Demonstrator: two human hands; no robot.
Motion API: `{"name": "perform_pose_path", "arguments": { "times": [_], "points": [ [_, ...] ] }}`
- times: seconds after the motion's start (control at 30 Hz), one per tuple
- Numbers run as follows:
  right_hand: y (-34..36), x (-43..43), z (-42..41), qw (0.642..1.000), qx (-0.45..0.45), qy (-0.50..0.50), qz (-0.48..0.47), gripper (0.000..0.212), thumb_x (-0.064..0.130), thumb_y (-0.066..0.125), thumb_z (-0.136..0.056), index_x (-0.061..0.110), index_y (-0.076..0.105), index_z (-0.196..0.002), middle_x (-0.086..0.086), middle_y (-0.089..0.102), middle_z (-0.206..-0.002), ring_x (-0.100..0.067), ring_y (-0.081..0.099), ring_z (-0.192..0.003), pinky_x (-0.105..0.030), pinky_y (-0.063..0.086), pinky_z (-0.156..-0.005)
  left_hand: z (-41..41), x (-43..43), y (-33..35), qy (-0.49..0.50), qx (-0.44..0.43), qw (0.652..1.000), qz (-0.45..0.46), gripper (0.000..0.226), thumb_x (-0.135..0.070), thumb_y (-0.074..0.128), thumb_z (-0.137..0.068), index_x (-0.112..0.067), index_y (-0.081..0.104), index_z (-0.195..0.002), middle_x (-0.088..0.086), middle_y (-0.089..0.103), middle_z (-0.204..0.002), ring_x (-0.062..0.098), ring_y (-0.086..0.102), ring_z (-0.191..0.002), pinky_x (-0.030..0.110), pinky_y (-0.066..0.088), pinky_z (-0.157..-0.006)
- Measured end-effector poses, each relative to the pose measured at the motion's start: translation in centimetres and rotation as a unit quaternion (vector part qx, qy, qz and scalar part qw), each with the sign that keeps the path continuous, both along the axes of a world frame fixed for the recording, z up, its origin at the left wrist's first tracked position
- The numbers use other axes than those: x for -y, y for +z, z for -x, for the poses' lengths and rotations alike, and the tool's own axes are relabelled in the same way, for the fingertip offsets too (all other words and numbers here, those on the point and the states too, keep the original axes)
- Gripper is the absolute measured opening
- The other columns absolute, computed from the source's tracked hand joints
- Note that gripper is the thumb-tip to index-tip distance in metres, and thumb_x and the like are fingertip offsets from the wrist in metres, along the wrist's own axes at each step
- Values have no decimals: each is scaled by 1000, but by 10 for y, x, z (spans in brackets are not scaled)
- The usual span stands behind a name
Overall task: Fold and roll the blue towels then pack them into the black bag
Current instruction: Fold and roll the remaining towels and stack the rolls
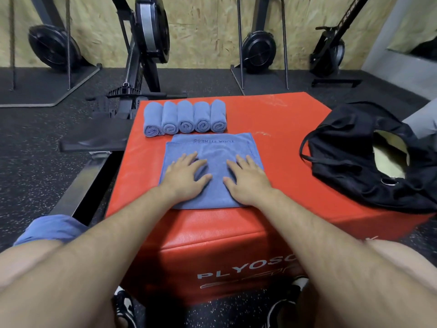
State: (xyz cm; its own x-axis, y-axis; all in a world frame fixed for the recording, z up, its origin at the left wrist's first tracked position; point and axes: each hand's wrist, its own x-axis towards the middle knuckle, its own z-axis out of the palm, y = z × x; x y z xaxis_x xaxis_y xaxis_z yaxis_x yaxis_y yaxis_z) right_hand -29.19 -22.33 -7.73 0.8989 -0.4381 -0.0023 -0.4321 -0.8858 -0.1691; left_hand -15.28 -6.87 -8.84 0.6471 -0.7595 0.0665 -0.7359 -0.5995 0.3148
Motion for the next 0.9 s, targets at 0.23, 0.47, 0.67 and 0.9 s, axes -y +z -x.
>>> {"name": "perform_pose_path", "arguments": {
  "times": [0.23, 0.47, 0.67, 0.9],
  "points": [
    [-14, 2, -5, 996, -81, -17, -26, 72, 65, 17, -99, 30, 3, -159, -6, -9, -167, -31, -14, -152, -48, -7, -123, 1, -5, -12, -2, -21, 992, -123, 76, -84, 19, -85, -54, 3, -153, -11, -11, -166, 23, -17, -152, 55, -12, -120],
    [-9, -35, 26, 993, -119, 4, -5, 74, 66, 15, -98, 29, -3, -159, -9, -15, -165, -35, -17, -151, -51, -7, -122, 32, -42, -10, -10, -19, 988, -156, 75, -81, 17, -87, -52, -4, -153, -9, -19, -164, 24, -21, -151, 56, -12, -120],
    [15, -62, 50, 981, -193, 30, 5, 80, 71, 17, -96, 25, -4, -159, -12, -12, -165, -39, -9, -151, -55, 4, -122, 60, -67, 9, -31, -28, 985, -169, 88, -89, 17, -78, -47, 9, -154, -6, -3, -167, 23, -5, -153, 54, 0, -122],
    [55, -2, -10, 984, -161, 57, 45, 51, 40, 39, -100, 19, 37, -147, -4, 34, -155, -29, 33, -143, -46, 38, -110, -2, -39, 51, -56, 44, 982, -172, 65, -60, 40, -98, -30, 26, -153, -3, 20, -162, 21, 21, -149, 43, 19, -117]
  ]
}}
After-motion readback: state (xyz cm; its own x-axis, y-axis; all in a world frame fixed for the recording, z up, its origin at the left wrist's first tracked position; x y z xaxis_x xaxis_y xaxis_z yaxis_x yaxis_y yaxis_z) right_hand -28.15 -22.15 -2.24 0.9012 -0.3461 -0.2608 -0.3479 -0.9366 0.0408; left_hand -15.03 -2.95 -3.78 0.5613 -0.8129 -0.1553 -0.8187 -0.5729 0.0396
